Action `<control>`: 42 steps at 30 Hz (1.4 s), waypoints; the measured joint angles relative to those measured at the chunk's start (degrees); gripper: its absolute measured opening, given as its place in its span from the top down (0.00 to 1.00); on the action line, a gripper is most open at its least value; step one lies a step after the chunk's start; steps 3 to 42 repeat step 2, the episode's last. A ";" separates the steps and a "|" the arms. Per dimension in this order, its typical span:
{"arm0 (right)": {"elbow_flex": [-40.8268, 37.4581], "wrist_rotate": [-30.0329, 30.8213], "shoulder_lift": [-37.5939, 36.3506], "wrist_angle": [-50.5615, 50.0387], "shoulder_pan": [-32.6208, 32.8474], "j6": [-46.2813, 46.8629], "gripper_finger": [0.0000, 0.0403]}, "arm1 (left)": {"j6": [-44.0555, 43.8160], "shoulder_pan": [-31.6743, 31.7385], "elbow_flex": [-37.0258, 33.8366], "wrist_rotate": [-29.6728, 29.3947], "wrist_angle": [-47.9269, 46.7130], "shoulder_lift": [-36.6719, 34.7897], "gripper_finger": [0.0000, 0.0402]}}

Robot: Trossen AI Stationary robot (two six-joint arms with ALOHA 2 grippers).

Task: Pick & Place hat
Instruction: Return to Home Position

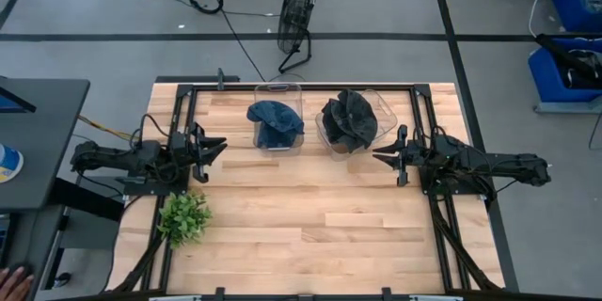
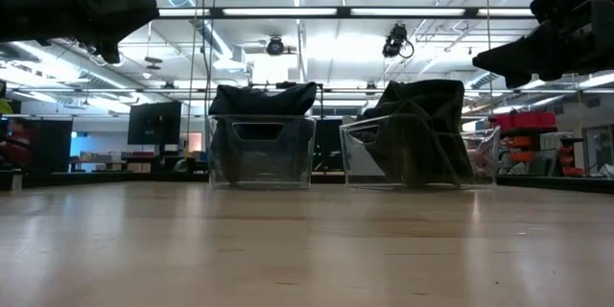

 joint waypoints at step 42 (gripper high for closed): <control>0.01 0.01 0.00 0.00 0.00 0.00 0.82 | 0.00 0.00 0.00 0.01 0.01 0.01 0.78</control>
